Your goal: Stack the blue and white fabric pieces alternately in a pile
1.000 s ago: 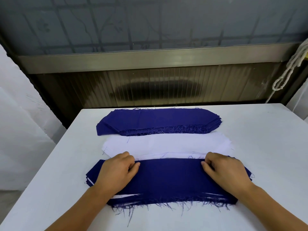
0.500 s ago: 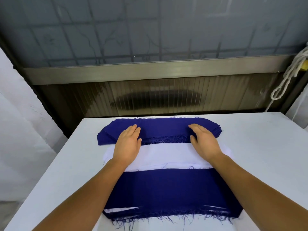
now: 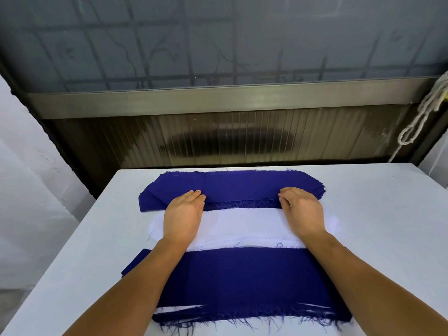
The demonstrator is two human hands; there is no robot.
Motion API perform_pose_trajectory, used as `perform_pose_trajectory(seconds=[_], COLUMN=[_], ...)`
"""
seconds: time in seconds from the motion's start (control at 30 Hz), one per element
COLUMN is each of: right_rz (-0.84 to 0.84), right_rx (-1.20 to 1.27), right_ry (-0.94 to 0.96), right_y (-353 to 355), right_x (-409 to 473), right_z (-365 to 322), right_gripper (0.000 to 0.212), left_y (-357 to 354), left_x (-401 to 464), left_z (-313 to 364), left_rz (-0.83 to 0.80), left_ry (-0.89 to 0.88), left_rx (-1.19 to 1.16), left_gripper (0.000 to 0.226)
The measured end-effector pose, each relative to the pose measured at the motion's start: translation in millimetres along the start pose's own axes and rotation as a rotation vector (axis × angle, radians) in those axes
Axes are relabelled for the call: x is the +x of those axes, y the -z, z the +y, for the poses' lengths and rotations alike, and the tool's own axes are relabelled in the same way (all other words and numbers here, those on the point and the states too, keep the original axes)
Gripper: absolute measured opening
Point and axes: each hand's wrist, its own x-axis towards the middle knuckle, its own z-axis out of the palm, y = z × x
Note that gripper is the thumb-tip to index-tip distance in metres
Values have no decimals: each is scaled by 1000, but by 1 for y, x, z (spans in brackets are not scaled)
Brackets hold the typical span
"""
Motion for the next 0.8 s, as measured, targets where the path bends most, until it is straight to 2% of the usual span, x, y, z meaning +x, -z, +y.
perform_pose_trajectory(seconds=[0.2,0.4,0.5,0.63,0.8], right_rz=[21,37,46,30,-22], right_rx=[8,50,93,144,158], right_ry=[-9,2,41,37,-40], right_y=[1,-2,-3,-4,-6], right_x=[1,0,0,-2,-1], right_z=[-2,2,5,8,9], right_gripper=[7,14,17,19,16], left_y=[3,9,9,4,3], left_x=[-2,-3,-4,-3,-5], left_z=[2,5,5,2,-1], left_rz=[82,98,103,48,28], left_ry=[12,78,148,241,212], left_rx=[-71,-133,-216,-236,-191], left_gripper=[37,18,18,45,31])
